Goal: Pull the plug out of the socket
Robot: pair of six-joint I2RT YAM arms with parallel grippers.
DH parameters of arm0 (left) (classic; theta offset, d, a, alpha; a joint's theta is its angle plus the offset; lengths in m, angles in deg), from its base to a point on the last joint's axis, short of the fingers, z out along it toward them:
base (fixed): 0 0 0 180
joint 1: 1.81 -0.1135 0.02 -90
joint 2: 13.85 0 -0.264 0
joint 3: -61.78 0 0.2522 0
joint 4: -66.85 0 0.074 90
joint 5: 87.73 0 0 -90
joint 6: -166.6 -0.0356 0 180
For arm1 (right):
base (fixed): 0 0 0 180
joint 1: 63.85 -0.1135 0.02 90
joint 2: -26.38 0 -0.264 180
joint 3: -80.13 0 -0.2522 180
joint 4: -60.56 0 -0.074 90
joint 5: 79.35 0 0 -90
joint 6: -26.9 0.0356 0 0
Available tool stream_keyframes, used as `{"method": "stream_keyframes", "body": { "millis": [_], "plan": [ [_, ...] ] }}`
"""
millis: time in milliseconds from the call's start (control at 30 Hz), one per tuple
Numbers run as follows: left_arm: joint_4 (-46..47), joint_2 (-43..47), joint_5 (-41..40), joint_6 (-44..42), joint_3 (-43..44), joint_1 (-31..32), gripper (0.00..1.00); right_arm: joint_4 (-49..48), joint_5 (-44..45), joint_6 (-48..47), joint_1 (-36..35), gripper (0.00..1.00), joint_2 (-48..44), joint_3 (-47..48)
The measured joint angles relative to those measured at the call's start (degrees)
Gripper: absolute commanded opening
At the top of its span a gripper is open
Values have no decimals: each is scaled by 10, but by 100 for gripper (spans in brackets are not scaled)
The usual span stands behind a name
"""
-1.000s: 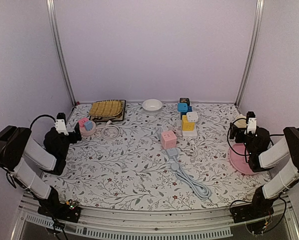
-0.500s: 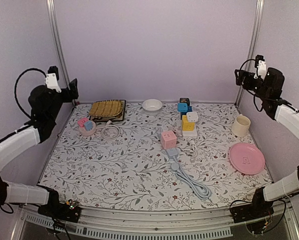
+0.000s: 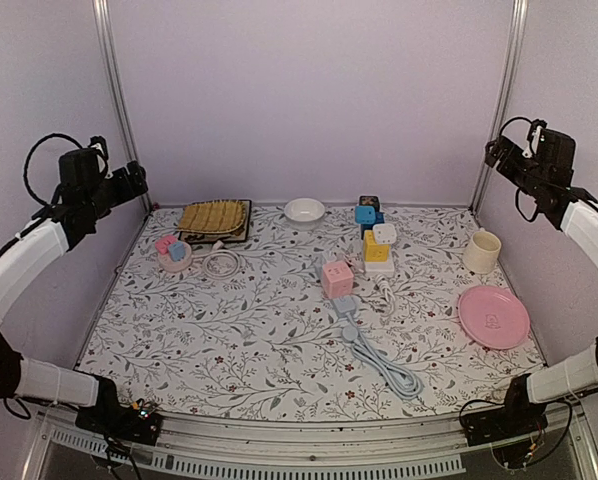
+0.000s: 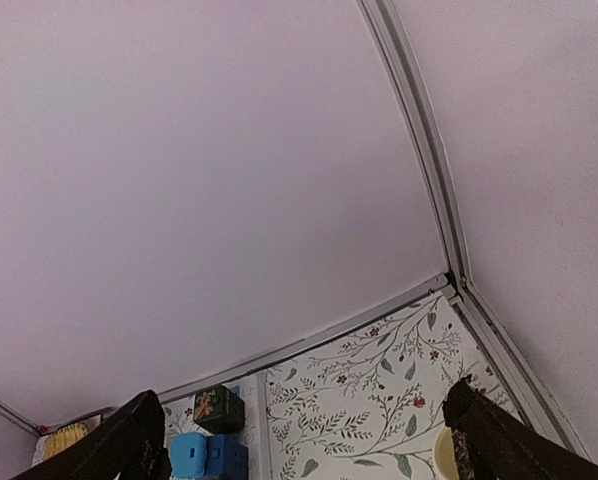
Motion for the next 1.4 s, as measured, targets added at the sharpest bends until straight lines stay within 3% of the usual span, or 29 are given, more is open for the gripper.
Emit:
{"method": "stream_keyframes", "body": {
  "millis": [200, 400, 767, 1133, 1400],
  "plan": [
    [-60, -31, 27, 23, 7, -3, 97, 48, -28, 28, -3, 99, 28, 3],
    [-97, -50, 85, 20, 14, 10, 97, 80, -43, 34, -70, 99, 99, 7],
    [-113, -52, 118, 42, -16, 140, 97, 109, -83, 37, -236, 98, 267, 85],
    [-116, -52, 130, 73, -57, 169, 97, 155, -26, 27, -412, 95, 324, 121],
    [-115, -54, 143, 74, -58, 169, 97, 203, 32, 24, -460, 90, 327, 122]
  ]
}}
